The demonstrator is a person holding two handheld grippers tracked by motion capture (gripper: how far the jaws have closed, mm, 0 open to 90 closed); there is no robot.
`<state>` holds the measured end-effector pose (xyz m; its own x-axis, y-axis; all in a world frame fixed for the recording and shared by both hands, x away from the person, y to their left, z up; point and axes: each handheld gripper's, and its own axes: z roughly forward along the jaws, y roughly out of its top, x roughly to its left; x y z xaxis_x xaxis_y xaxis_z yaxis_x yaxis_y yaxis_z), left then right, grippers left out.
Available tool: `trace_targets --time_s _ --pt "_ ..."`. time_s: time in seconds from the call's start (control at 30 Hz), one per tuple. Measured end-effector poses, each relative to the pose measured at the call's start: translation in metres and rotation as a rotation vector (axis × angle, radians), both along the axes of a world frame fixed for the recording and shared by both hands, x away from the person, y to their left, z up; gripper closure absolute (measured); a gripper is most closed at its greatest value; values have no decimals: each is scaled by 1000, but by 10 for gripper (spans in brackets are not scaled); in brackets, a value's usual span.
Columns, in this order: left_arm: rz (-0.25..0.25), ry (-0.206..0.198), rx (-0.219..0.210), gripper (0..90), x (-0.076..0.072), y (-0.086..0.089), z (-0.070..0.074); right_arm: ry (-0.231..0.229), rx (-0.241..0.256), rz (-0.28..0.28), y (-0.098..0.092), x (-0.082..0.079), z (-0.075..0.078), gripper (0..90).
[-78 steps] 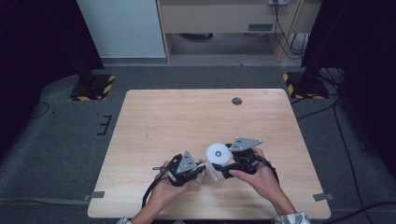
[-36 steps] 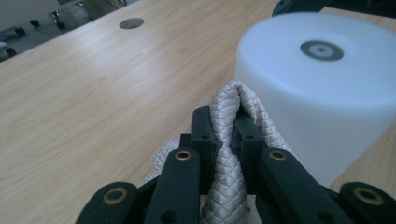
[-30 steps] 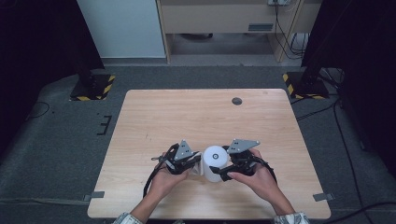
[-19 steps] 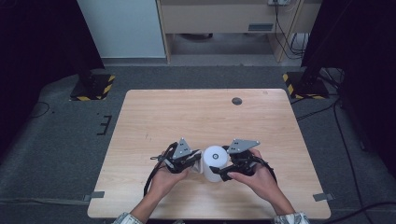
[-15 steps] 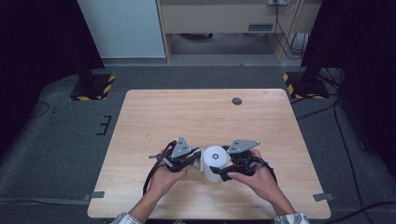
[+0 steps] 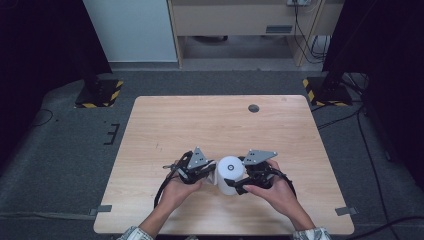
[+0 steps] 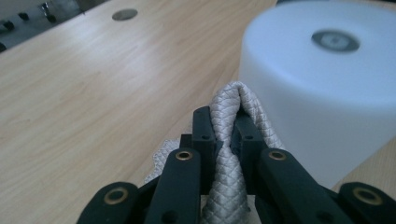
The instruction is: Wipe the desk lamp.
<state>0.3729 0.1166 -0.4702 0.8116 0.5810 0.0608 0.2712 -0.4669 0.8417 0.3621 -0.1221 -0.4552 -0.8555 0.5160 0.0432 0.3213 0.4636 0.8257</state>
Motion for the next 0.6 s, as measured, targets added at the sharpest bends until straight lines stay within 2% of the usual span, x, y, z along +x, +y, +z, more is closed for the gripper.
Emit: trace_targets --time_s 0.1,0.17,0.47,0.6 --pt "-2 -14 -6 818 0 0 4 1 -1 0 0 0 0 95" --pt "-5 -8 -9 818 2 0 3 0 0 -1 0 1 0 95" --pt "-9 31 43 818 7 -5 -16 1 2 14 0 -1 0 95" --pt "-9 33 60 818 8 -6 -20 3 3 36 2 -3 0 95"
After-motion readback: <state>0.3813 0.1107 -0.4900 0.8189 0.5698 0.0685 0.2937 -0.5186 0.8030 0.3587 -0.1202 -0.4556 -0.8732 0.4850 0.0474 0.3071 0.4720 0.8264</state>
